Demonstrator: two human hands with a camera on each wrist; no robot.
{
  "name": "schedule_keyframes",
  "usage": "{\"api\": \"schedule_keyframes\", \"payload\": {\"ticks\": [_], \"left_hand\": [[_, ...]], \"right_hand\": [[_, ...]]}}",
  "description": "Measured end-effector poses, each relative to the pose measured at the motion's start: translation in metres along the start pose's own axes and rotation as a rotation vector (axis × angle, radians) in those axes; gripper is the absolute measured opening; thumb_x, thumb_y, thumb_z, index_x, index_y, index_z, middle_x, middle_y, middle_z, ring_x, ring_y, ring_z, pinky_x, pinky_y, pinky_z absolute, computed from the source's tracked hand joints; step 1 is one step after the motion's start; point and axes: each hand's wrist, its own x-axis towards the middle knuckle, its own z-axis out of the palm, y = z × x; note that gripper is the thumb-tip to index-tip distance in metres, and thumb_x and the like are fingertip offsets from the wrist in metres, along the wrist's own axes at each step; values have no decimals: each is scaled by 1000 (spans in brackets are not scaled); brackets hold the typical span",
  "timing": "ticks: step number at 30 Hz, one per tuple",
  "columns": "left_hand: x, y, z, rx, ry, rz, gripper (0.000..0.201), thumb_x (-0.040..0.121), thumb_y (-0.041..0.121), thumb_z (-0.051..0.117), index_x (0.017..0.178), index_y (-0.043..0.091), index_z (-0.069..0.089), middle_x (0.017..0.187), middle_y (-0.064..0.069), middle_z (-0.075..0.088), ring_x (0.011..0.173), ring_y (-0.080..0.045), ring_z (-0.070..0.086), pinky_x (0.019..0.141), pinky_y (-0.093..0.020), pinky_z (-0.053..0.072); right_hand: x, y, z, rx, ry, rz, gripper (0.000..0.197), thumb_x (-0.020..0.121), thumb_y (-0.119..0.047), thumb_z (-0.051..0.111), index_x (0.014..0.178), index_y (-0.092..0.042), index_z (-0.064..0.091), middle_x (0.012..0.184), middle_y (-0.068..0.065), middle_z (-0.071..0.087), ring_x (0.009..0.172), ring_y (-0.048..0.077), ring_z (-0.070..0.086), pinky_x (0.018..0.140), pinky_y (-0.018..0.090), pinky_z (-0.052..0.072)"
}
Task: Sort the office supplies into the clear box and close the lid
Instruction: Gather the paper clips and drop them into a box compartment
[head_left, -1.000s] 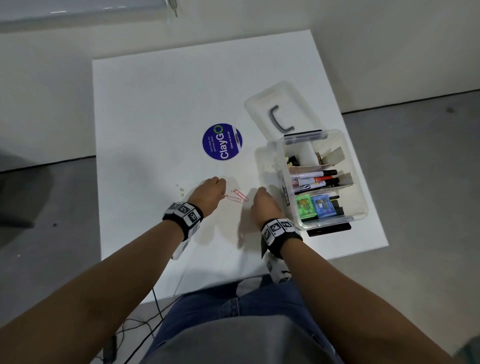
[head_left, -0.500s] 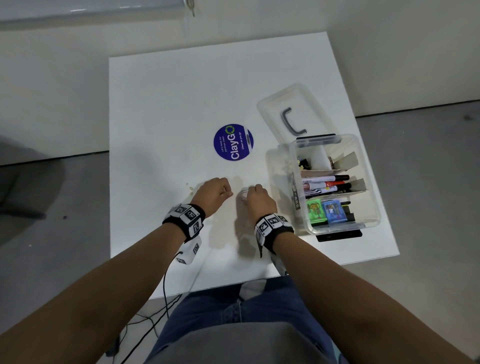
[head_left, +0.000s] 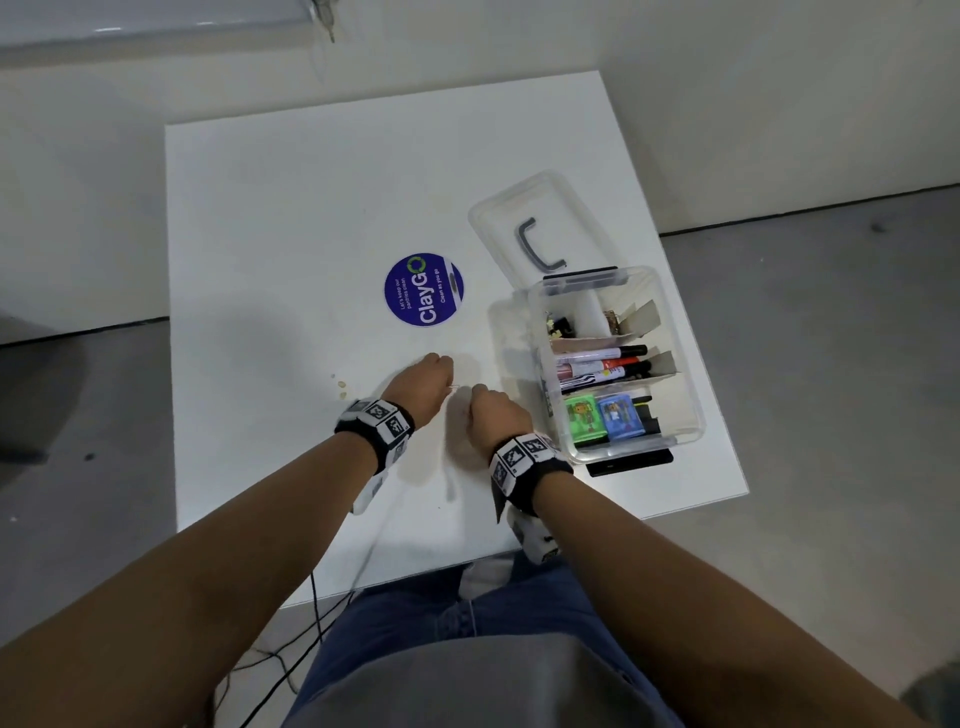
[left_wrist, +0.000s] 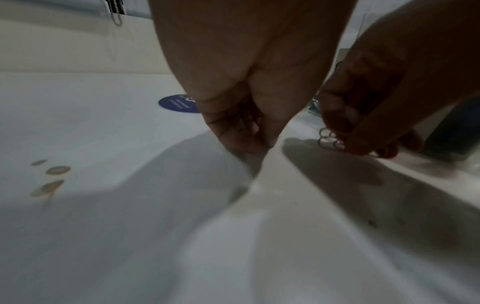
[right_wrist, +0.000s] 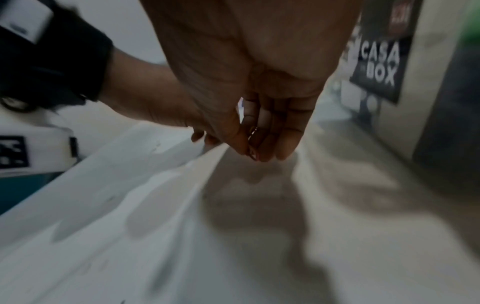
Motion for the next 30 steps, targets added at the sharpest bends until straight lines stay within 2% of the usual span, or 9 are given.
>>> {"api": "schedule_keyframes", "payload": {"ticks": [5,10,13,16,19,22,24,26,30], "left_hand": [[2,9,-21,-60,-47,-92,17,96,8,44,105,3,58,107,-14,60,99,-32,59,83,-39,47],[3,74,-68,-430,224,15,8,92,16,58,89,10,63,83,0,64,73,-14,58,67,-27,47],[19,135,-92,-528,302,106,7,91,14,59,90,9,63,80,1,63,66,-12,57,61,-23,45],[41,182,-103,-550,326,131,6,91,12,59,88,9,63,80,-2,63,69,-15,60,66,-28,50],[62,210,-103,-548,285,98,10,93,10,54,89,8,63,81,-5,67,76,-23,66,73,-38,56],[76,219,-98,-384,225,71,22,94,5,46,100,8,67,102,-10,71,97,-28,65,86,-39,52],[79,216,-97,-309,244,50,26,93,5,43,102,11,67,107,-9,70,100,-28,63,85,-37,51],[83,212,-95,-251,306,27,25,93,6,44,106,11,64,107,-10,65,97,-28,61,81,-36,49],[89,206,-89,-77,320,65,35,92,6,50,125,13,57,117,-12,58,104,-31,58,88,-41,48]], "right_hand": [[-27,18,-61,194,201,-159,9,91,-10,50,99,-11,53,91,11,66,82,30,63,67,33,48],[-44,71,-134,525,409,-77,9,90,-16,62,97,-12,58,87,3,67,76,17,63,69,28,53],[-35,103,-158,490,472,-33,8,88,-14,64,94,-10,62,85,4,67,77,17,61,72,26,50],[-18,133,-168,453,554,39,7,86,-15,65,92,-10,63,83,4,68,78,21,63,71,28,51],[4,153,-173,373,481,77,12,87,-18,64,96,-10,65,93,10,71,87,26,66,75,32,53],[14,165,-175,214,327,54,23,89,-21,60,111,-14,63,110,10,68,100,28,64,85,35,52],[14,175,-178,170,395,20,26,92,-20,56,116,-12,60,116,11,63,104,30,61,87,36,51],[13,188,-179,172,446,57,28,93,-21,53,119,-11,55,120,13,58,106,33,59,87,38,49],[18,199,-169,261,227,130,29,95,-22,45,119,-8,52,114,19,65,99,35,64,88,41,52]]}}
